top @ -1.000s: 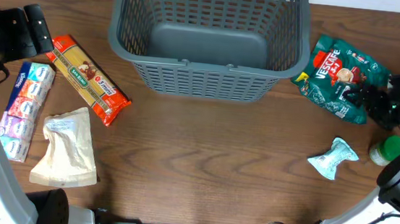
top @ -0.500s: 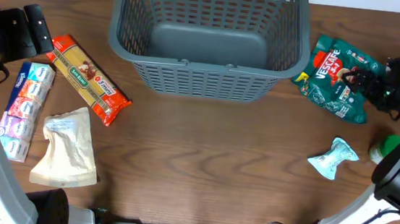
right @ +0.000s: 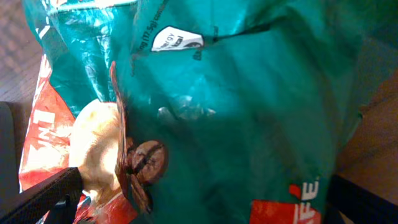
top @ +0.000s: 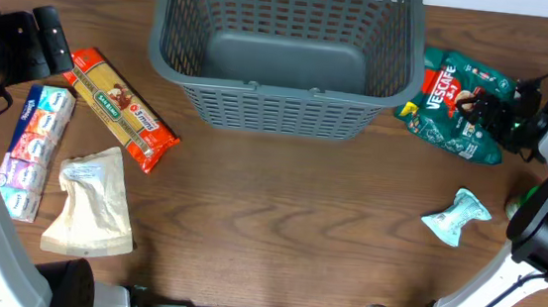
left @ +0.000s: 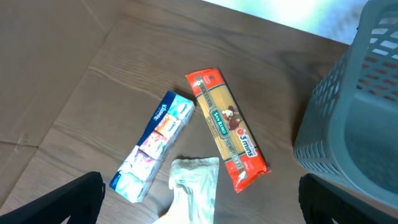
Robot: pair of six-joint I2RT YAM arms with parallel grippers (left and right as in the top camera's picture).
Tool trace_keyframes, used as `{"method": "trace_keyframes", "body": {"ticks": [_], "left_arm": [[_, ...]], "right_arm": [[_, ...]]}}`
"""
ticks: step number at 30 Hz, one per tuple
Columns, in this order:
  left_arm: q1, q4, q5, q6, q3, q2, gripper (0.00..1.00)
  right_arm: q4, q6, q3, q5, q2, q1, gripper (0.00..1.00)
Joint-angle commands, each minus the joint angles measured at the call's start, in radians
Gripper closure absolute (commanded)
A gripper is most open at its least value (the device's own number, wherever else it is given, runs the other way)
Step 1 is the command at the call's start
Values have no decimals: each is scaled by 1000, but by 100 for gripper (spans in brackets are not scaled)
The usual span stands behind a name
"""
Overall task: Pack container
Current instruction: 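Grasp the green Nescafe bag with the right gripper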
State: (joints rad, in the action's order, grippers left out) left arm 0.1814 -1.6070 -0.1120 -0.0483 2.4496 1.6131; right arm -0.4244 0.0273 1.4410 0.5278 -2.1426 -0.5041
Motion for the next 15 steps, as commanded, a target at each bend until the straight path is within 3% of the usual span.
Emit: {"method": "trace_keyframes", "body": {"ticks": [1, 3, 8, 9, 15], "left_arm": [[-2, -27, -1, 10, 1, 1, 1], [-2, -27, -1, 10, 1, 1, 1], [-2, -27, -1, 10, 1, 1, 1], [-2, -27, -2, 10, 1, 1, 1], [-2, -27, -1, 10, 1, 1, 1]], "right_arm": [[-13, 24, -6, 19, -58, 13, 1], [-14, 25, -6, 20, -59, 14, 11], [-32, 40, -5, 23, -59, 14, 94], [-39, 43, -5, 27, -59, 14, 99], [-141, 47, 29, 39, 0, 22, 99]]}}
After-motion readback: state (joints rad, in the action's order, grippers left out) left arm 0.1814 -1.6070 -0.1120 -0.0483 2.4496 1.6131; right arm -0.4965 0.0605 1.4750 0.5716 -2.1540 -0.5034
